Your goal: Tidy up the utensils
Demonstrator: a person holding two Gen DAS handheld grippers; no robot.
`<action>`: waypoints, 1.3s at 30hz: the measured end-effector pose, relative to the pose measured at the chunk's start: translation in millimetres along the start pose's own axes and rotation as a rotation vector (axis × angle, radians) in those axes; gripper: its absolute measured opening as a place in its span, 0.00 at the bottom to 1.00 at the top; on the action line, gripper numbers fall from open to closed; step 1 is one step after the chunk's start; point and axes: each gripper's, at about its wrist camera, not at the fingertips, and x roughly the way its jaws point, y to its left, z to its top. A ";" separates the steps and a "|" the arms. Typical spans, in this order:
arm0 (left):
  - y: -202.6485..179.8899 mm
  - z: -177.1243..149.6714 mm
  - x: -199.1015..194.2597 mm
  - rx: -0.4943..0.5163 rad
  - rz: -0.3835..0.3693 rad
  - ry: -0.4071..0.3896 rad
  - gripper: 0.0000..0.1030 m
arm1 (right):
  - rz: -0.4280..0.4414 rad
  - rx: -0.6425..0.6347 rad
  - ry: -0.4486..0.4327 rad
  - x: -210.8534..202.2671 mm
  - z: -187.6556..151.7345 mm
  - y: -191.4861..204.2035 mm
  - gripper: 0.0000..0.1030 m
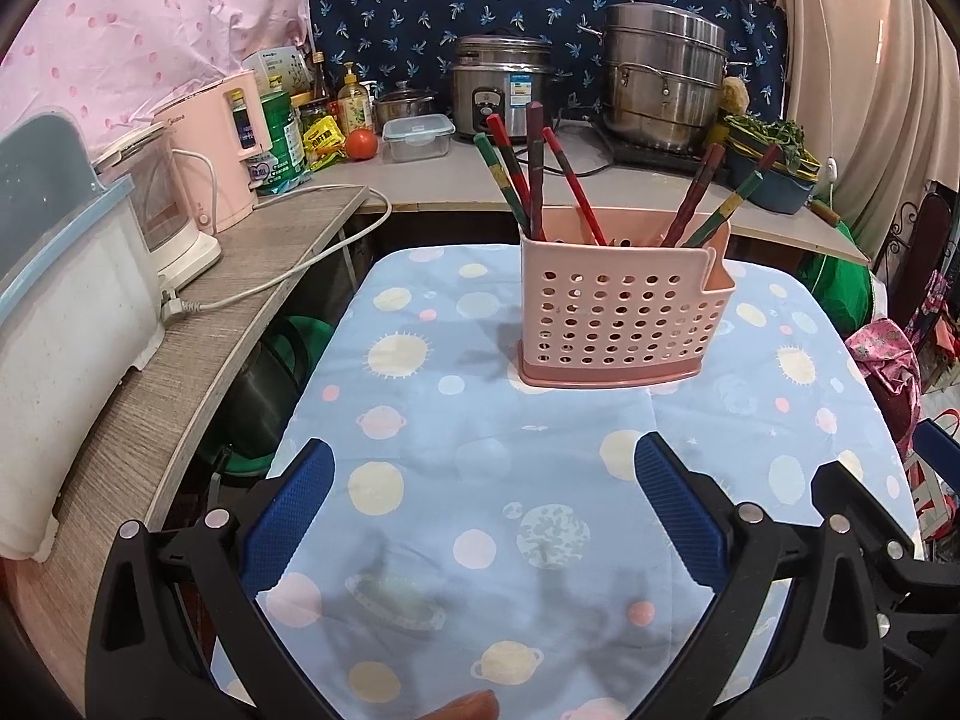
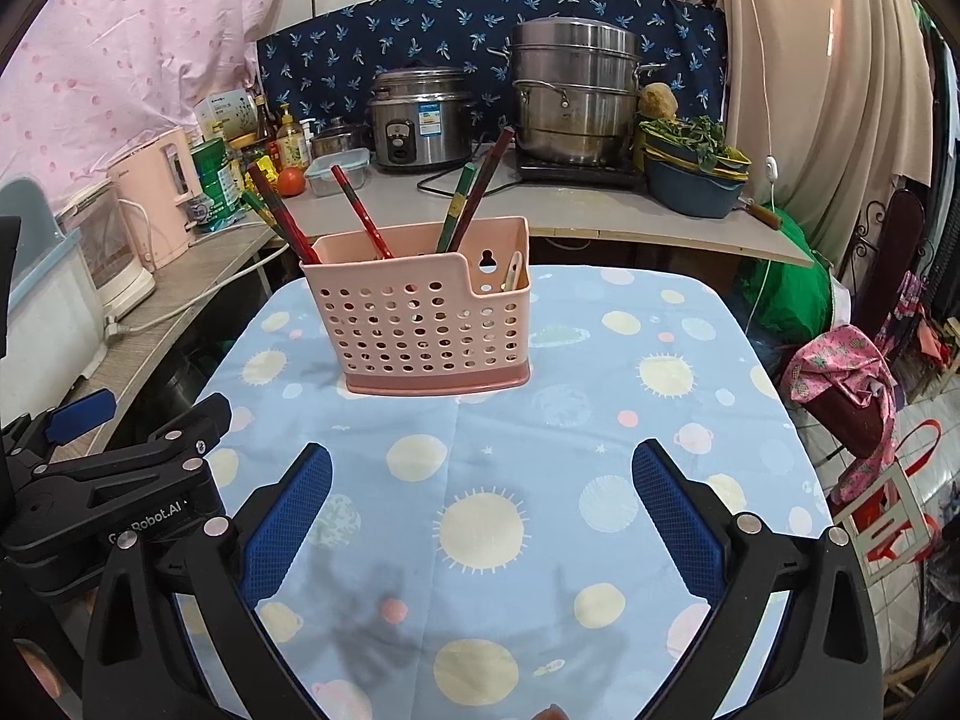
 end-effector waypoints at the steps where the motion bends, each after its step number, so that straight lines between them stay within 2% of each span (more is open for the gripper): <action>1: -0.2 -0.3 0.4 0.001 0.001 0.001 0.93 | -0.001 0.002 0.001 0.5 -0.3 -0.5 0.94; 39: -4.2 -3.0 9.9 -0.002 0.015 0.031 0.93 | -0.008 0.017 0.024 11.4 -5.0 -6.7 0.94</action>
